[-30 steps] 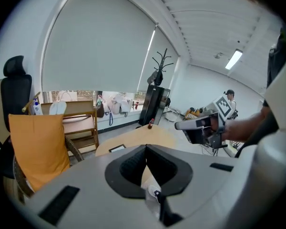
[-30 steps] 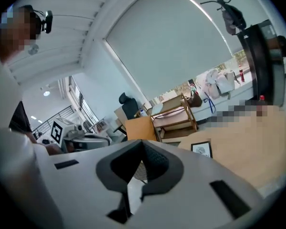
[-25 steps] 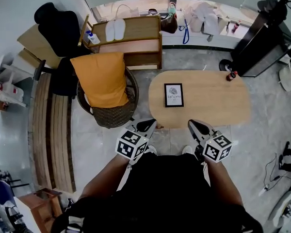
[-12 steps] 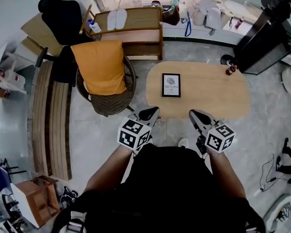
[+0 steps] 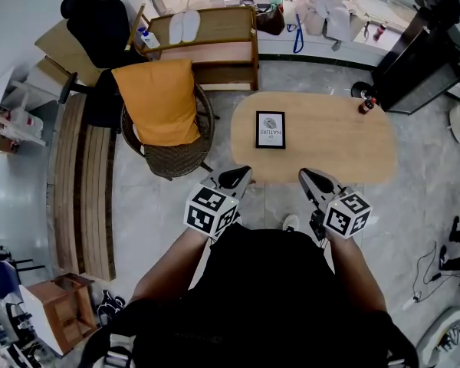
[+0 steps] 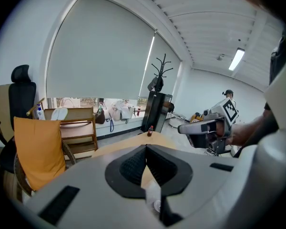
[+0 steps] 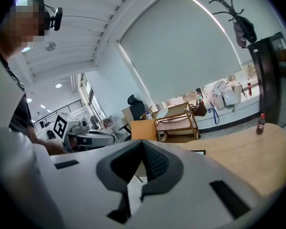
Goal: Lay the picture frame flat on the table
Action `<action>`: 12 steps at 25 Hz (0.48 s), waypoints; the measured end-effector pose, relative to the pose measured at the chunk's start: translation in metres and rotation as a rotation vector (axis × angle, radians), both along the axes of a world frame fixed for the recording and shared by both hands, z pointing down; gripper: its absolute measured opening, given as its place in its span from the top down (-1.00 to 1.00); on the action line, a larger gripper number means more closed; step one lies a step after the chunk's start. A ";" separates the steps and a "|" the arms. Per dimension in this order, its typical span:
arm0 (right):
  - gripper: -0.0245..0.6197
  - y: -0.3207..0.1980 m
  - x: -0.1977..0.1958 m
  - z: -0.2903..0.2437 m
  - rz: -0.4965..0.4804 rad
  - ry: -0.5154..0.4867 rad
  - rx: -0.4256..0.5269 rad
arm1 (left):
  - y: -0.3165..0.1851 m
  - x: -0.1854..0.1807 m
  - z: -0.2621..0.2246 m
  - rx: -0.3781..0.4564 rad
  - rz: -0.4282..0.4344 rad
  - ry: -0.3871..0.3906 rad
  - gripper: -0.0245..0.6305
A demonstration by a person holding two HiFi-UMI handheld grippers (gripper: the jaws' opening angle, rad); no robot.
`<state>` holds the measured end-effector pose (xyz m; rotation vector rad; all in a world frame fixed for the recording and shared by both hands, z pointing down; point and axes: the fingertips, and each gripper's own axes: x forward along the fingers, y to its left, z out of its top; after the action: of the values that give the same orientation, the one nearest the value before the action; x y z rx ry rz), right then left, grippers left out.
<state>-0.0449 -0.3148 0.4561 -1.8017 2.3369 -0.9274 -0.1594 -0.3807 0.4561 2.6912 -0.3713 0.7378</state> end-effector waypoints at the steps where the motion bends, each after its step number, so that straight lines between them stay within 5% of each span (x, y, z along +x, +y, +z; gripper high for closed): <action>1: 0.92 0.000 0.000 0.000 0.000 -0.001 0.001 | 0.000 0.000 -0.001 0.002 0.001 -0.001 0.91; 12: 0.92 -0.002 0.002 0.004 -0.008 0.011 -0.006 | -0.001 -0.003 -0.002 0.012 0.005 -0.013 0.91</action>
<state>-0.0432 -0.3165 0.4597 -1.8060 2.3524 -0.9283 -0.1622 -0.3821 0.4540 2.7008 -0.3736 0.7567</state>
